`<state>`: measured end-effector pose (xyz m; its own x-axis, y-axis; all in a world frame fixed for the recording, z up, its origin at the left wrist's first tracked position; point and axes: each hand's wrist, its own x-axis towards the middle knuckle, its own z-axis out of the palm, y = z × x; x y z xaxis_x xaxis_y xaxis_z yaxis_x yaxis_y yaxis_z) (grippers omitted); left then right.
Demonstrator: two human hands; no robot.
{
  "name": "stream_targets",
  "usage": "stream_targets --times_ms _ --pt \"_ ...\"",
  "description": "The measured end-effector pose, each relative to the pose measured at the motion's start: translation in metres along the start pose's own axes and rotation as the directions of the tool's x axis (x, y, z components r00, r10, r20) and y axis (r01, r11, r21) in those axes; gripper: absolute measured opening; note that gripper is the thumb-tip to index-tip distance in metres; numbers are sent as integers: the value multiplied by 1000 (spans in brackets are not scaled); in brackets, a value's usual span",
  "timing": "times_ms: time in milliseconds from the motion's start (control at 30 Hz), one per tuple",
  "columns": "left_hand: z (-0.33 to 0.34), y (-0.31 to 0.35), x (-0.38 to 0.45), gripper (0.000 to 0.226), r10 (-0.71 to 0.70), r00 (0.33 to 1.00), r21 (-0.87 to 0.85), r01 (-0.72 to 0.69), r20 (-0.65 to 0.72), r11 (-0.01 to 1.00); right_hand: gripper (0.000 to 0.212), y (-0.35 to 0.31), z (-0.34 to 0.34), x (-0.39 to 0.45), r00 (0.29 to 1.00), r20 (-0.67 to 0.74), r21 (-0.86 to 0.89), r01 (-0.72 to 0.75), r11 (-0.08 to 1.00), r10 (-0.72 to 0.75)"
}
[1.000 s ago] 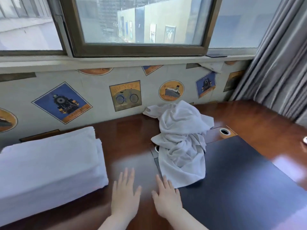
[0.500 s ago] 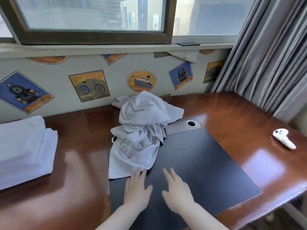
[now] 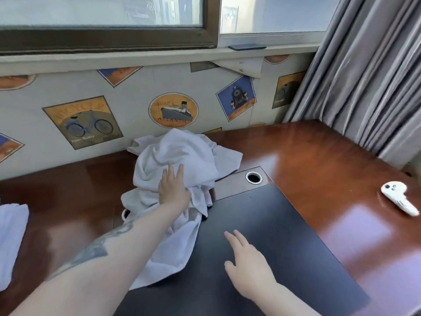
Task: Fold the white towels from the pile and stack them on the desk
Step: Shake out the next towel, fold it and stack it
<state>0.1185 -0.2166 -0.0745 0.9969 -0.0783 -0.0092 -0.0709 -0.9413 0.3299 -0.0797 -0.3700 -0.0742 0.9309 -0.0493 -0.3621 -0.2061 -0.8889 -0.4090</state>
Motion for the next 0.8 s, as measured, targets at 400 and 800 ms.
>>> stream_targets --times_ms 400,800 --pt "32 24 -27 19 101 994 -34 -102 -30 994 72 27 -13 41 997 -23 166 81 983 -79" --pt "24 158 -194 40 -146 989 -784 64 -34 617 41 98 -63 43 850 -87 340 516 786 -520"
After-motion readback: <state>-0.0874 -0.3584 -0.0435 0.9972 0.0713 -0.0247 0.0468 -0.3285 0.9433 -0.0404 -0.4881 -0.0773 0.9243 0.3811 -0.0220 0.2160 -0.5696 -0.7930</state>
